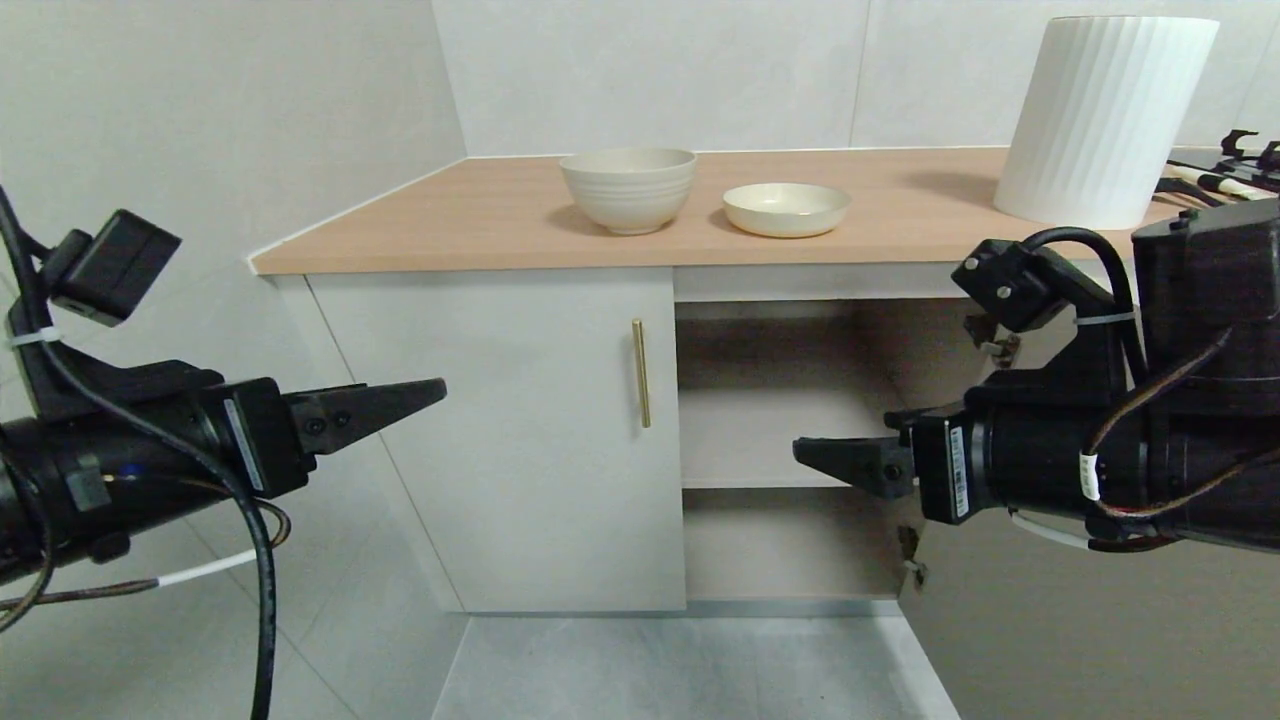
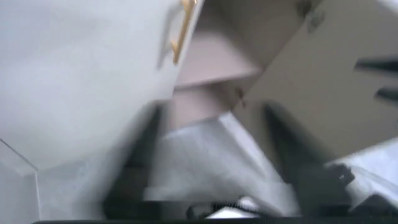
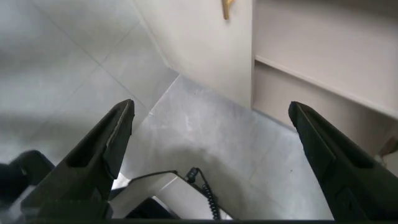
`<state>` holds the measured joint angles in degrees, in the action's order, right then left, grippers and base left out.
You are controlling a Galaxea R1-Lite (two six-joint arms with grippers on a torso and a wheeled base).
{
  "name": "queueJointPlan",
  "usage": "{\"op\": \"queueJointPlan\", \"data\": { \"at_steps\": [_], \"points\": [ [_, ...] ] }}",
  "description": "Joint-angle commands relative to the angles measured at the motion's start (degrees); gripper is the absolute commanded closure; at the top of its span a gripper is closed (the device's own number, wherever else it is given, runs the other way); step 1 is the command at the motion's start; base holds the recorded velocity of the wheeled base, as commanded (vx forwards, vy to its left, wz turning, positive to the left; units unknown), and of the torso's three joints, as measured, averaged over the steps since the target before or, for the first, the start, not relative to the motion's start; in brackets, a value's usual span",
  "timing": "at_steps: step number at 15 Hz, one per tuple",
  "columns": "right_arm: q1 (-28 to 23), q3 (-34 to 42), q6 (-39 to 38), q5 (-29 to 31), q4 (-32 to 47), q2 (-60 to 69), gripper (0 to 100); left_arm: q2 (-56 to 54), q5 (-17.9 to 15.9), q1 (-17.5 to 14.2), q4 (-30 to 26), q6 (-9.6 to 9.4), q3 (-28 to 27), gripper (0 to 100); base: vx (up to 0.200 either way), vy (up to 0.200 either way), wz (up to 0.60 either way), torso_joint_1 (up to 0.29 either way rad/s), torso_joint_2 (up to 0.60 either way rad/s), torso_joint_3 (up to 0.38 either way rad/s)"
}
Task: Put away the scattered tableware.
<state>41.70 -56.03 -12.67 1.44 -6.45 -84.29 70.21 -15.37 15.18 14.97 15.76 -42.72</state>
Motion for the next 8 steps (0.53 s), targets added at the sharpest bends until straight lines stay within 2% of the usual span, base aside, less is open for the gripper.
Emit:
{"op": "queueJointPlan", "data": {
  "at_steps": [1,8],
  "points": [
    [-0.31,-0.31,-0.61,0.06,1.53,-0.27,0,-0.24,-0.01,-0.41,0.15,0.32,-0.53,0,0.000,0.000,0.00,0.000,0.00,0.000],
    [-0.31,-0.93,-2.71,0.85,2.14,0.00,0,-0.07,0.26,-0.41,-0.03,0.32,-0.97,0,0.000,0.000,0.00,0.000,0.00,0.000]
  ]
}}
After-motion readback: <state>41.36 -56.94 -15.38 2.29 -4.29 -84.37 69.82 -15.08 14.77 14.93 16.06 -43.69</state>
